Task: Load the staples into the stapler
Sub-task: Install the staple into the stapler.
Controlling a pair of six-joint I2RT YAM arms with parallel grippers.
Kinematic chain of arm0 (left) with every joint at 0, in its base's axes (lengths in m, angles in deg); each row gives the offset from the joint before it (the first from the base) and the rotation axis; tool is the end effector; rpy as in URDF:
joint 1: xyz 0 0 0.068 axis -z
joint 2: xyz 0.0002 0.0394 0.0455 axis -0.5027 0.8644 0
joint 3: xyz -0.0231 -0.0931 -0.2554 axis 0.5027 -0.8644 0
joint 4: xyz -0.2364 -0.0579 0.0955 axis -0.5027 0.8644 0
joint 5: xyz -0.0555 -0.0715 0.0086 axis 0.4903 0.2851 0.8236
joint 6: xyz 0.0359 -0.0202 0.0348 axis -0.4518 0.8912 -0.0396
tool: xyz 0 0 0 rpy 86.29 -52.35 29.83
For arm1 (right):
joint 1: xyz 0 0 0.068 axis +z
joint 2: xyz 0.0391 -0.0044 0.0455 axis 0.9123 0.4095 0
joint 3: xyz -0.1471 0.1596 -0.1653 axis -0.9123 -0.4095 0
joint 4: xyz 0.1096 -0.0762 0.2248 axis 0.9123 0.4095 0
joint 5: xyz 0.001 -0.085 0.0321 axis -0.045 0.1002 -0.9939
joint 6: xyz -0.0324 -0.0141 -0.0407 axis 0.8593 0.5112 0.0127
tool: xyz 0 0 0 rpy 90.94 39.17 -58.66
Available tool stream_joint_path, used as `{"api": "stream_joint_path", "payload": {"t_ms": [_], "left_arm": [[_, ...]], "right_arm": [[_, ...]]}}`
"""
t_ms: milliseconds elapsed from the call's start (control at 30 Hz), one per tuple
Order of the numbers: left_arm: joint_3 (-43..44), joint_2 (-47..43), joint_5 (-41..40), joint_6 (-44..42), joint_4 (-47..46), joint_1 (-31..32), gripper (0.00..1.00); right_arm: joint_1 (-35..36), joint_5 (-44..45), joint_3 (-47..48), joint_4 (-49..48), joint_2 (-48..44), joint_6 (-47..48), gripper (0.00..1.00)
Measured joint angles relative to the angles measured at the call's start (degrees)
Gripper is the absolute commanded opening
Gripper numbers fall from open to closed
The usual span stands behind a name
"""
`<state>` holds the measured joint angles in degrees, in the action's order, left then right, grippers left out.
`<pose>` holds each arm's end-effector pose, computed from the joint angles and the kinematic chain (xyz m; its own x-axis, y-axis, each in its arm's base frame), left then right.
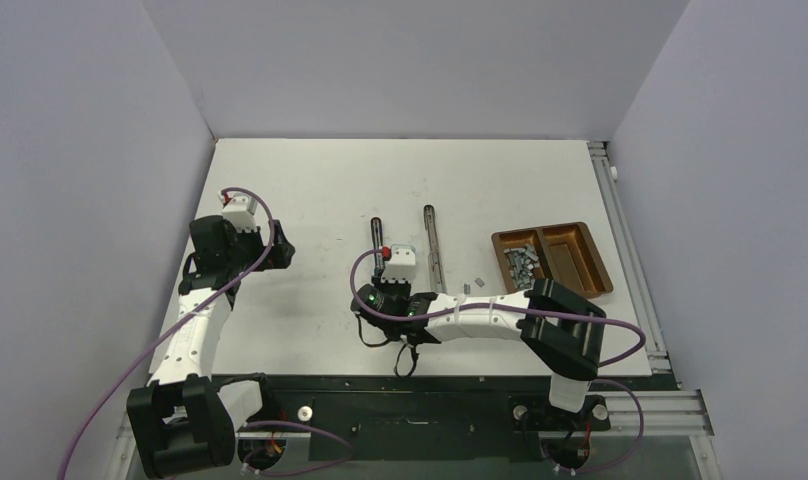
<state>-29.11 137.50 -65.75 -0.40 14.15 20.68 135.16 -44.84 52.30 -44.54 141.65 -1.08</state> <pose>0.2324 0.0264 0.2460 -0.5754 -0.1412 -0.8056 0.0967 0.9663 -0.2384 0.1510 0.3372 0.1798 -0.6493 0.1614 -0.7432 -0.0797 0.9574 0.2775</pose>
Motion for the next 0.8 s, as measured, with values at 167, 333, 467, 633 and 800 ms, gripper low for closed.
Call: {"api": "stream_joint_path", "payload": {"t_ms": [167,333,467,633,800], "left_arm": [[0.0,0.0,0.0,0.0,0.0,0.0,0.96],[0.0,0.0,0.0,0.0,0.0,0.0,0.96],[0.0,0.0,0.0,0.0,0.0,0.0,0.96],[0.0,0.0,0.0,0.0,0.0,0.0,0.96],[0.0,0.0,0.0,0.0,0.0,0.0,0.96]], "right_arm": [[0.0,-0.1,0.0,-0.3,0.0,-0.1,0.09],[-0.3,-0.5,-0.1,-0.3,0.1,-0.2,0.09],[-0.3,-0.5,-0.4,-0.5,0.1,-0.4,0.09],[-0.4,-0.5,-1.0,-0.5,0.1,-0.7,0.09],[-0.4,-0.5,-1.0,-0.5,0.1,-1.0,0.09]]}}
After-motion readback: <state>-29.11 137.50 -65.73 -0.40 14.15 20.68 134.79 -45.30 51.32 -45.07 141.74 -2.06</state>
